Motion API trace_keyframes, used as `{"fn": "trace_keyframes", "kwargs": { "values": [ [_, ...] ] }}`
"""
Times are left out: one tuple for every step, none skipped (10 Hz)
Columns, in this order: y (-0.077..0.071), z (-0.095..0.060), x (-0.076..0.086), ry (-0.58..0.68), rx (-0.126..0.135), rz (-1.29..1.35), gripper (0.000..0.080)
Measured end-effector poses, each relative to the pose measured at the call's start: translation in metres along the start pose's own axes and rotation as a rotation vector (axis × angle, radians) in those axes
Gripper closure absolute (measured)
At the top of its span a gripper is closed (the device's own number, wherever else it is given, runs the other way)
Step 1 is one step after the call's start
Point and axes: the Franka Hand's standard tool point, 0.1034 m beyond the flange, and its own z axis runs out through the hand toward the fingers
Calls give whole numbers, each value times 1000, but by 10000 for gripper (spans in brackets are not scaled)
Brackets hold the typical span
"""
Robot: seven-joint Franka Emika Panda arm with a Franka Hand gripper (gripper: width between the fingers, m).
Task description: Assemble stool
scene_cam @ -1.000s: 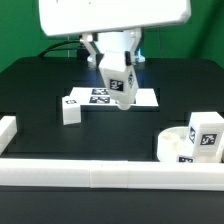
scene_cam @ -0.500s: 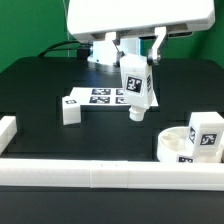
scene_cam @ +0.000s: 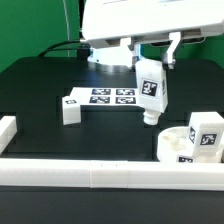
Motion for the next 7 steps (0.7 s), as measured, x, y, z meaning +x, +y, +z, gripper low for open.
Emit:
{"fn": "trace_keyframes", "kwargs": {
  "values": [
    [-3, 0, -2, -5, 4, -1, 474],
    [-7, 1, -4, -14, 6, -4, 474],
    [-5, 1, -3, -14, 4, -4, 474],
    [-5, 1, -4, -14, 3, -4, 474],
    [-5, 1, -4, -14, 3, -4, 474],
    [-2, -1, -5, 6, 2, 4, 474],
    [-6, -2, -16, -2, 9, 16, 474]
  ]
}}
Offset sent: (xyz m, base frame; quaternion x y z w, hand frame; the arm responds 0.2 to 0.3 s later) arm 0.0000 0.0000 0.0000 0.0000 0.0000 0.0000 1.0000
